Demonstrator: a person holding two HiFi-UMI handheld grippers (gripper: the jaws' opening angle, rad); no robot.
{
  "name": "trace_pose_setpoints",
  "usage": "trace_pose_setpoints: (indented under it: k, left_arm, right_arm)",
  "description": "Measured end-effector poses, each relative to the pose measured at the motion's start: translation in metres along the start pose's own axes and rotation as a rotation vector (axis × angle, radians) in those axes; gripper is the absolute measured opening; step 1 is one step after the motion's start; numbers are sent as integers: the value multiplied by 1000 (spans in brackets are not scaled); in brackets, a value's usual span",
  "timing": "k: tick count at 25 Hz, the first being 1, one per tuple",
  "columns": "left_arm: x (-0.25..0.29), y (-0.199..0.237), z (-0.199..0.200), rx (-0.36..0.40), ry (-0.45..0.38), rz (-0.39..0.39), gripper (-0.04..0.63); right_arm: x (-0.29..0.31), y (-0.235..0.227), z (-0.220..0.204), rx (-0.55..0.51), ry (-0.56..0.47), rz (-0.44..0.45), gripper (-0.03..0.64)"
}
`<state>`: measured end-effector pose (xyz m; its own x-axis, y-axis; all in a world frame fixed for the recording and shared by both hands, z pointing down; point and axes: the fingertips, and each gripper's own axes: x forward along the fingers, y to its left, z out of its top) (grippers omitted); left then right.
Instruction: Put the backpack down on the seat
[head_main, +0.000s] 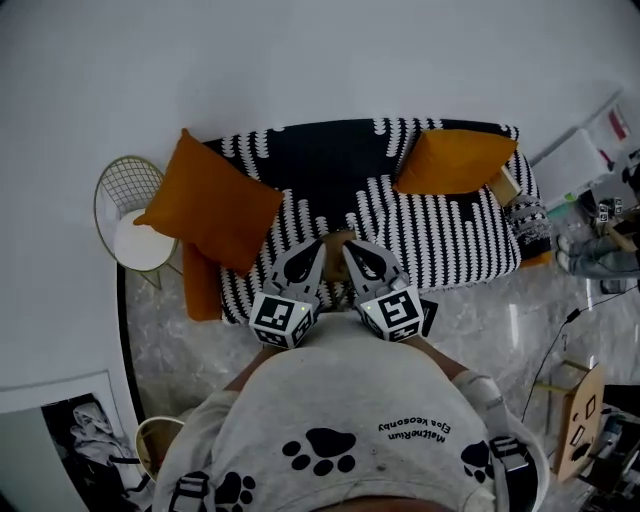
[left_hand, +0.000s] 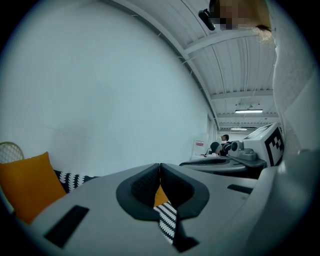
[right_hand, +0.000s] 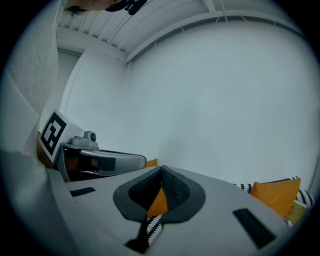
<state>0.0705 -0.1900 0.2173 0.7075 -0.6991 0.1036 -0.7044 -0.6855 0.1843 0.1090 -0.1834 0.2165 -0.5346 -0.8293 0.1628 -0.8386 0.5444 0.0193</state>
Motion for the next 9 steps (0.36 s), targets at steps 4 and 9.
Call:
trace_pose_setpoints:
  k: [4, 9]
  left_arm:
    - [-4, -2, 3, 4, -5, 2, 20]
    - [-2, -13, 8, 16, -6, -2, 20]
  right_arm:
    - [-4, 5, -1, -5, 3, 10, 32]
    - [-14, -1, 4, 4, 8, -1, 32]
